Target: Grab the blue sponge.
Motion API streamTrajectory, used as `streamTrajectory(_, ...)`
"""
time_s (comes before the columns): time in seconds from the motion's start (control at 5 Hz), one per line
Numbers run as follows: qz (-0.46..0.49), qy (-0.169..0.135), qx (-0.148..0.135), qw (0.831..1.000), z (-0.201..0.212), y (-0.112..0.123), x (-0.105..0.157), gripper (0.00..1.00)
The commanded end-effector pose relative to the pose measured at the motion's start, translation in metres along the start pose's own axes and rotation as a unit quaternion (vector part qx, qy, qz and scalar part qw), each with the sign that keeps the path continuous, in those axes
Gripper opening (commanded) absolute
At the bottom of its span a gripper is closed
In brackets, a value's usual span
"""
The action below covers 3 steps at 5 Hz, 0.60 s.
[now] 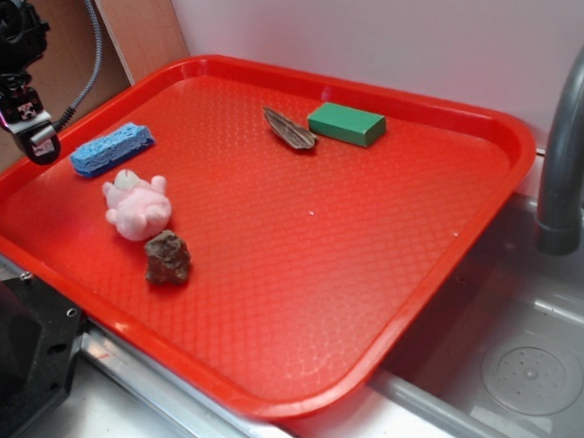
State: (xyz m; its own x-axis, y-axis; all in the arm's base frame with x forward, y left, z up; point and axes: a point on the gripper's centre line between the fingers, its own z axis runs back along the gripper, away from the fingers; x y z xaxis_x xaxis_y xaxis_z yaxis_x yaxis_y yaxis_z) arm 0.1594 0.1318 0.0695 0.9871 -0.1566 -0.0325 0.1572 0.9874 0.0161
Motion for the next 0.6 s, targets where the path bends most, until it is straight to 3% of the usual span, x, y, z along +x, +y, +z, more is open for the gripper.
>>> streamTrajectory(0.0,-0.034,-0.016,0.017,0.999,-0.016,0.008,0.043,1.00)
streamTrajectory(0.4,-0.035,-0.007,0.019,0.999,-0.044,0.012,0.062,1.00)
